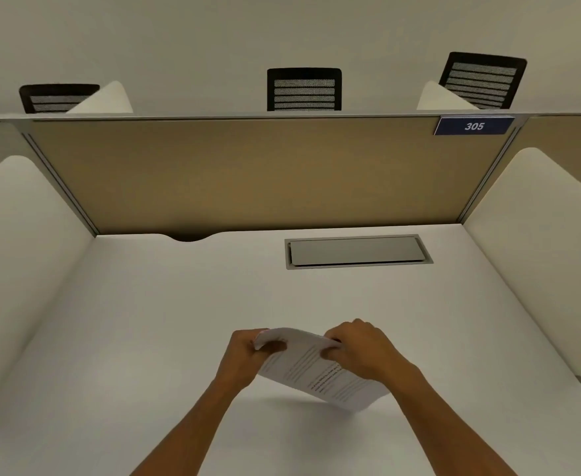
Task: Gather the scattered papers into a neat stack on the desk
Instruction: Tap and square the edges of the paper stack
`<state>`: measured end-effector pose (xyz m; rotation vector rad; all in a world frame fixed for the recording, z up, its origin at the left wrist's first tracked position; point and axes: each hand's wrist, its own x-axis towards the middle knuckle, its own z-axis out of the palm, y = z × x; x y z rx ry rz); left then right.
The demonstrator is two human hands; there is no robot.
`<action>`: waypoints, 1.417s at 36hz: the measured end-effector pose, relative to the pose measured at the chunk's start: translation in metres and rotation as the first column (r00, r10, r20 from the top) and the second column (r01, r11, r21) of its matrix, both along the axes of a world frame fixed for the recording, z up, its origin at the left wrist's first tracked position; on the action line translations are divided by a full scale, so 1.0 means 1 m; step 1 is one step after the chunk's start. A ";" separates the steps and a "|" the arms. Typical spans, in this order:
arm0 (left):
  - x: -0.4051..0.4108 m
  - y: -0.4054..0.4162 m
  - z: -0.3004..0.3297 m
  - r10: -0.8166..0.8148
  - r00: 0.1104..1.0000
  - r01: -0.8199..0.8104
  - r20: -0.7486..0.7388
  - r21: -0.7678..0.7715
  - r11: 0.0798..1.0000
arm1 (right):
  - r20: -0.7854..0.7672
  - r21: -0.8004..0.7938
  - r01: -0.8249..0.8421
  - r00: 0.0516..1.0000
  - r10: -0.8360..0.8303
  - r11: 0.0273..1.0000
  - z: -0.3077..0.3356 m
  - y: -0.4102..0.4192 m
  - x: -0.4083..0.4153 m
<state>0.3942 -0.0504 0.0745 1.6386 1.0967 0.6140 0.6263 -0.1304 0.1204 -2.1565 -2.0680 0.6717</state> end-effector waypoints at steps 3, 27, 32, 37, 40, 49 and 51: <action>-0.009 -0.006 -0.005 0.120 0.992 -0.118 0.024 -0.067 0.991 | -0.095 -0.064 0.103 0.990 -0.109 0.993 -0.003 -0.013 0.018; -0.046 -0.024 -0.041 0.450 0.893 -0.424 0.009 -0.316 0.849 | -0.801 -0.282 0.613 0.273 -0.533 0.738 -0.095 -0.062 0.011; -0.051 -0.022 -0.043 0.321 0.947 -0.306 0.014 -0.265 0.914 | -0.816 -0.289 0.617 0.241 -0.526 0.732 -0.097 -0.065 0.009; -0.052 -0.024 -0.049 0.292 0.956 -0.276 0.015 -0.275 0.921 | -0.833 -0.298 0.618 0.203 -0.514 0.727 -0.101 -0.069 0.010; -0.049 -0.023 -0.049 0.293 0.956 -0.278 0.027 -0.246 0.929 | -0.835 -0.305 0.640 0.176 -0.521 0.706 -0.101 -0.069 0.010; -0.055 -0.023 -0.052 0.250 0.968 -0.240 0.027 -0.197 0.951 | -0.865 -0.218 0.618 0.237 -0.443 0.756 -0.096 -0.067 0.013; -0.055 -0.026 -0.056 0.240 0.970 -0.229 0.030 -0.207 0.951 | -0.859 -0.226 0.599 0.250 -0.447 0.768 -0.100 -0.069 0.011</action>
